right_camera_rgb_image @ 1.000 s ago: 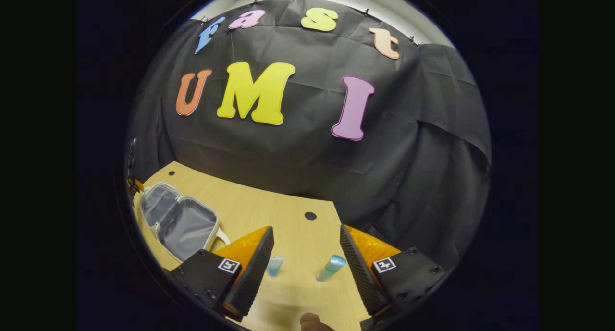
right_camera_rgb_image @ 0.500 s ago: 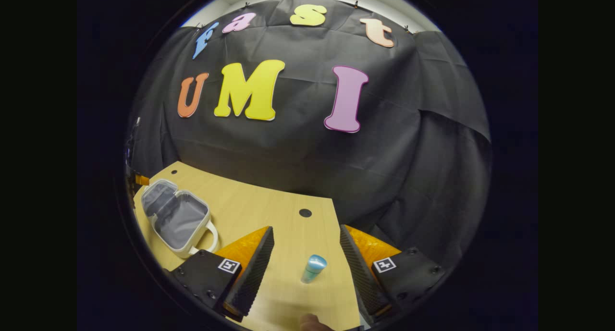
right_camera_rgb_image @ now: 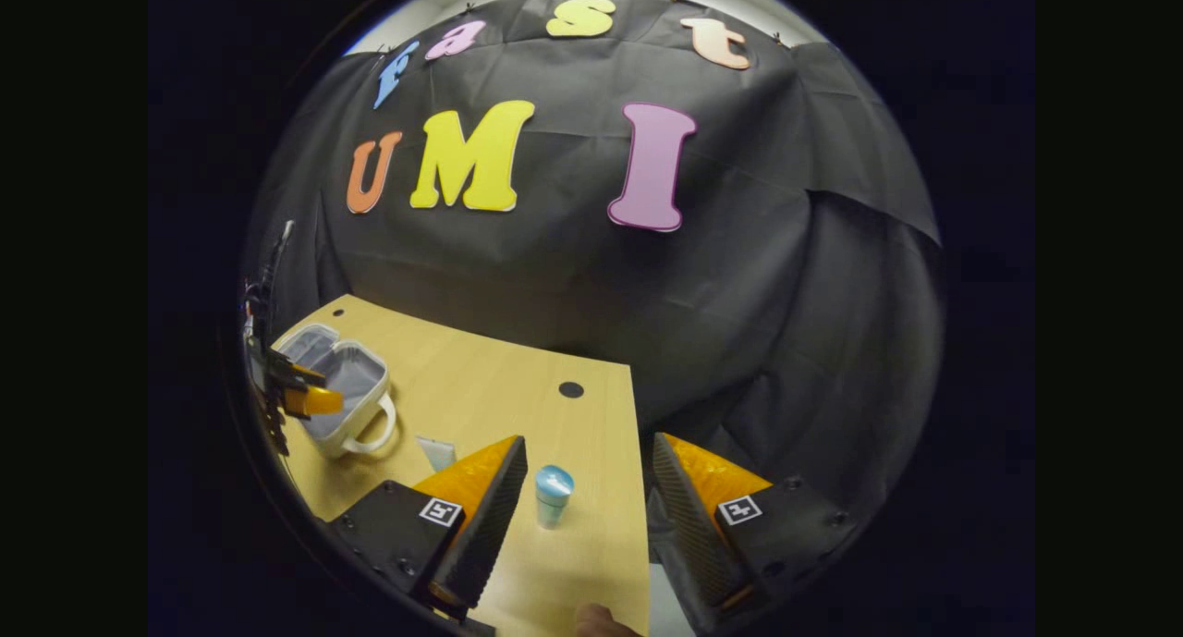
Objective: First open the suitcase, pack the skin care products into it, and then close the suitcase.
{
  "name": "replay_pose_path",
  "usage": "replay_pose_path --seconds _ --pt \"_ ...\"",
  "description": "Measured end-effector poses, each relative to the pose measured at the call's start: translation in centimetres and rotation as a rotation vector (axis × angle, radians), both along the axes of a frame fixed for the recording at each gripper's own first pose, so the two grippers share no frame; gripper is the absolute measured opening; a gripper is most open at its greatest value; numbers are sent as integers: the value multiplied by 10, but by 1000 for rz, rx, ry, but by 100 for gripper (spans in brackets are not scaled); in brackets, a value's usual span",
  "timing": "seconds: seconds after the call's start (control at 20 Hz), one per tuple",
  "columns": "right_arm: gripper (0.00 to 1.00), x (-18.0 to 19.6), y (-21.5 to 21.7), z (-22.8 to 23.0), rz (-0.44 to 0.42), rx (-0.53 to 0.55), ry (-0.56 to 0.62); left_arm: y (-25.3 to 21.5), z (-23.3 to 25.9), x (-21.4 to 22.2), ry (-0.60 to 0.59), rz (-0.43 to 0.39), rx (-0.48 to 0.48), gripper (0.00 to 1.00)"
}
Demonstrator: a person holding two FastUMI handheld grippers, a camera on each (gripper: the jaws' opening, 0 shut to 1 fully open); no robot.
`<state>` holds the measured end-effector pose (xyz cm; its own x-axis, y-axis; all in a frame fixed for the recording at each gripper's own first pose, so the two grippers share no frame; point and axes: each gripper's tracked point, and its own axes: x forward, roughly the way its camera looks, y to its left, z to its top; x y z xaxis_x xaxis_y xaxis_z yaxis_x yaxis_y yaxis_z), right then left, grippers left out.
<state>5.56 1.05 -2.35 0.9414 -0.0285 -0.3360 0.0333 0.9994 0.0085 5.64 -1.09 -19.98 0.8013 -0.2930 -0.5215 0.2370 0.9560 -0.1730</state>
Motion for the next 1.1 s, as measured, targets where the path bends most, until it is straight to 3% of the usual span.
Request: replay_pose_path --seconds 0.35,0.6,0.75,0.9,1.0,1.05,1.1 --pt "81 -2 -29 -27 14 0 42 -128 -46 1 60 -153 -19 99" --pt "81 6 -37 -57 10 17 86 -152 -80 34 62 -110 9 98" --pt "83 17 -22 -74 61 40 109 -159 -95 50 58 -94 13 94" --pt "82 24 -15 -78 92 44 107 -157 -102 61 36 -68 35 86" --pt "81 24 -11 -80 117 53 107 -158 -103 62 28 -66 22 65" --pt "83 23 -8 -79 132 54 106 -157 -102 63 24 -57 18 67" --pt "83 22 -4 -78 155 58 100 -156 -102 62 28 -56 13 53"
